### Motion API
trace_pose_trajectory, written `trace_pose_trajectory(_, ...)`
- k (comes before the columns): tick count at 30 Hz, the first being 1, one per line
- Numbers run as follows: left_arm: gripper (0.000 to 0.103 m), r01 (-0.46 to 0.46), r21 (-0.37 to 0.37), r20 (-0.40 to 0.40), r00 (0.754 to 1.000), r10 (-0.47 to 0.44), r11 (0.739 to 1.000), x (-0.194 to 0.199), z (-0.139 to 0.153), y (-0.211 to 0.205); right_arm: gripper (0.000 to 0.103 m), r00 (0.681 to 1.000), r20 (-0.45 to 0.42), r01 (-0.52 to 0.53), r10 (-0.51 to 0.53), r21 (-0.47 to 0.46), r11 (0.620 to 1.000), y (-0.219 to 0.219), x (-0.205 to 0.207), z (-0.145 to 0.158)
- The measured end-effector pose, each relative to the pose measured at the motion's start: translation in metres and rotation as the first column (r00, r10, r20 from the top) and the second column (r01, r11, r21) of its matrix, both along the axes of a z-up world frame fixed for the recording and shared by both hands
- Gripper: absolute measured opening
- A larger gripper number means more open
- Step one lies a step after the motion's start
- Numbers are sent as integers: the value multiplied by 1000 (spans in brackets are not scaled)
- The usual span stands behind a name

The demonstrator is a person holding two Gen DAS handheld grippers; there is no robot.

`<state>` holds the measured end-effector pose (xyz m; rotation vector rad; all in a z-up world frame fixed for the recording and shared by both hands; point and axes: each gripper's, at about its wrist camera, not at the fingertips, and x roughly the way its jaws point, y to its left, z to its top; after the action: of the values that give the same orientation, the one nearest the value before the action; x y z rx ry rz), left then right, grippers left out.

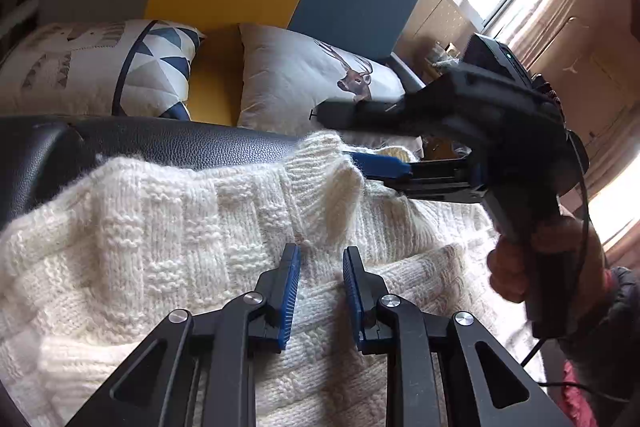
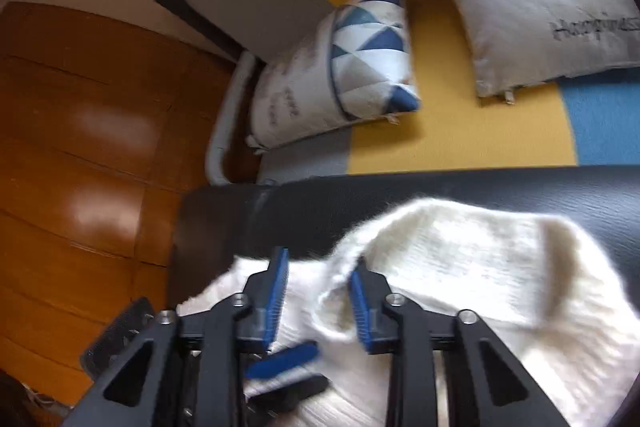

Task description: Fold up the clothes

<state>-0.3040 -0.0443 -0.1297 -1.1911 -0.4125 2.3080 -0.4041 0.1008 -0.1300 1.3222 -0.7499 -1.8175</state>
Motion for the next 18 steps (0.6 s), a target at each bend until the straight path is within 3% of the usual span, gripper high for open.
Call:
trace_pose_trajectory(2, 23, 0, 13, 0, 1000, 0, 1000, 0, -1, 0, 34, 1000, -25, 4, -5, -52, 999, -7, -5, 0)
trace_pose_trajectory(3, 23, 0, 21, 0, 1000, 0, 1000, 0, -1, -1, 36, 1000, -8, 20, -20, 3, 1000, -10, -9, -7)
trace_pose_trajectory(5, 23, -1, 32, 4, 1000, 1, 999, -1, -2, -2, 24, 999, 18, 44, -45, 50, 998, -11, -17, -20)
trace_pose_trajectory(7, 23, -1, 37, 6, 1000, 1, 999, -2, -2, -3, 24, 998, 13, 59, -60, 66, 996, -7, -19, -19)
trace_pose_trajectory(11, 23, -1, 40, 6, 1000, 1, 999, -2, -3, -3, 26, 999, 2, 49, -50, 123, 991, -7, -16, -11)
trace_pose_trajectory(13, 23, -1, 42, 7, 1000, 1, 999, -3, -4, -4, 35, 999, 16, 50, -52, 126, 991, -2, -13, -5)
trace_pose_trajectory(18, 23, 0, 43, 8, 1000, 0, 999, -2, -5, -4, 36, 998, -23, 54, -51, 159, 986, 23, 6, 21)
